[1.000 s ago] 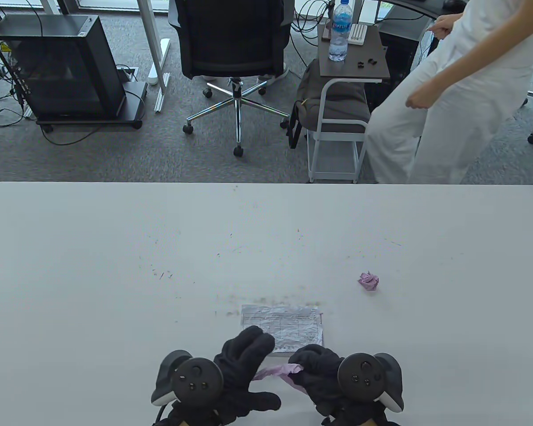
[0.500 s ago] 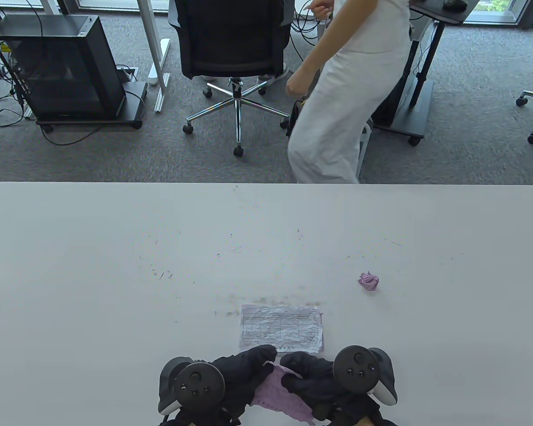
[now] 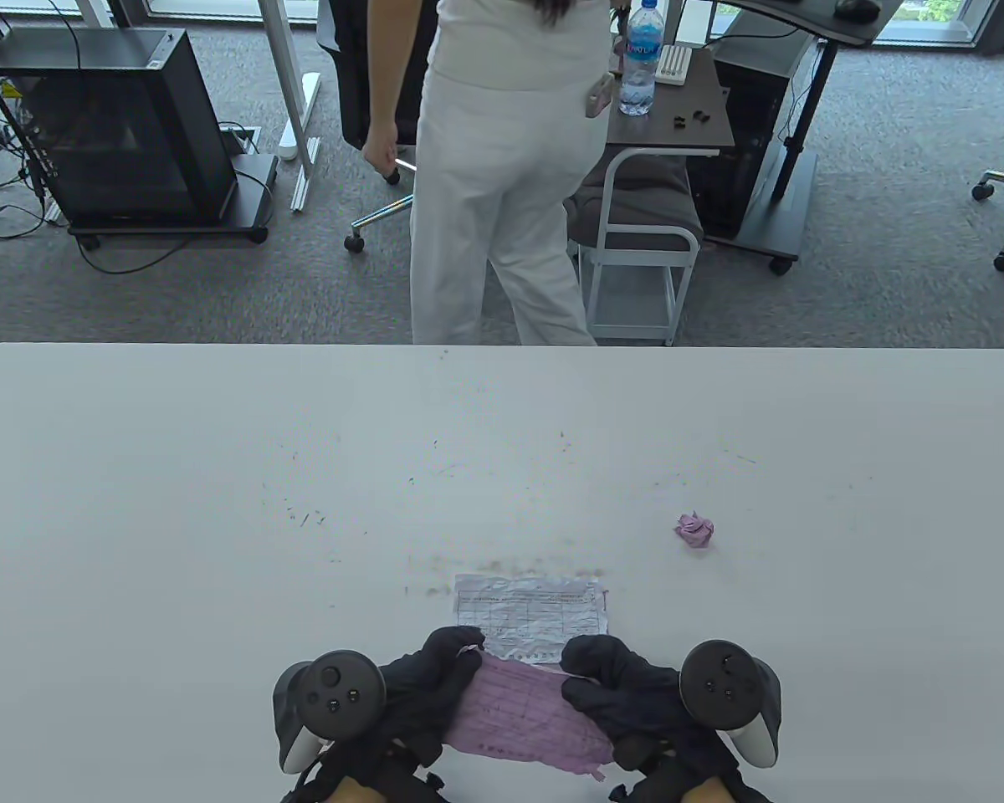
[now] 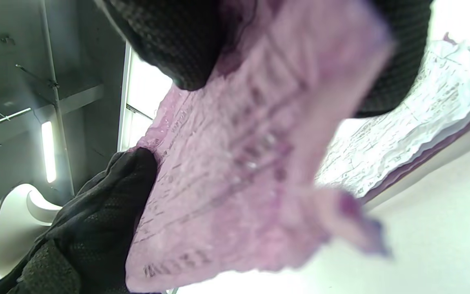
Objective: Flatten crumpled invoices and stack
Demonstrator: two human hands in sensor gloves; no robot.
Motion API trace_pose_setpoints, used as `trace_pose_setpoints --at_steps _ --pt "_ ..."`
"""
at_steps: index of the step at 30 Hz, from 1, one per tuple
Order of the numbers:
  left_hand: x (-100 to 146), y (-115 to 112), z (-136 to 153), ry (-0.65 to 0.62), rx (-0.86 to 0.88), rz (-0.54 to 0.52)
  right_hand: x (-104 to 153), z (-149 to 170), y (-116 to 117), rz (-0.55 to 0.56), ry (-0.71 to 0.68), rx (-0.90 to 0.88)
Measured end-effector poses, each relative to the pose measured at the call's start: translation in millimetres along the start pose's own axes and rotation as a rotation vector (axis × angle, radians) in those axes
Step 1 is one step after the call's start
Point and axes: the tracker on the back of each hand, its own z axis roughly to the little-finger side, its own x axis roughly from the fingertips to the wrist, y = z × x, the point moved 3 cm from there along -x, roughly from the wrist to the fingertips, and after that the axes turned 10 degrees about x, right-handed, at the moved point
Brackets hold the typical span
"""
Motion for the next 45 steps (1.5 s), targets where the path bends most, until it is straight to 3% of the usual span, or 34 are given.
trace_pose_setpoints --at_steps 3,6,15,18,20,23,26,31,36,43,45 --pt "-0.1 0.2 -0.5 -0.010 -0.042 0.006 -0.9 2.5 5.8 -0.088 0.024 0.057" --pt "-0.4 -1.1 1.8 0.002 -0.071 0.018 -1.8 5.3 8.2 -0.108 0.046 0.105" --pt "-1.3 -7.4 21.8 0.114 -0.025 0.046 -0.6 12.1 -1.5 0.045 0.059 0.103" --pt "-1.6 -10.4 27.8 0.154 -0.044 0.069 -0.7 14.8 0.3 0.019 0.085 0.118" --pt "-2.2 -14.7 33.4 0.197 -0.057 0.126 -1.2 19.7 3.7 -0.024 0.119 0.203" --pt "-4.1 -24.4 37.2 0.208 -0.219 0.276 -3.0 29.1 12.8 -0.153 0.171 0.408" --pt "-5.2 -36.8 39.2 0.251 -0.318 0.389 -5.0 35.8 24.9 -0.231 0.207 0.499" --pt "-6.4 -43.6 33.0 0.182 -0.511 0.385 -6.7 41.7 42.4 -0.324 0.233 0.606" --pt "-4.5 -60.2 28.7 0.169 -0.540 0.540 -8.9 39.0 51.6 -0.337 0.206 0.670" --pt "6.8 -82.3 51.2 0.390 -0.567 0.805 -9.9 27.7 55.7 -0.289 0.125 0.717" --pt "9.2 -84.7 58.1 0.461 -0.583 0.834 -10.2 27.3 56.2 -0.281 0.116 0.736"
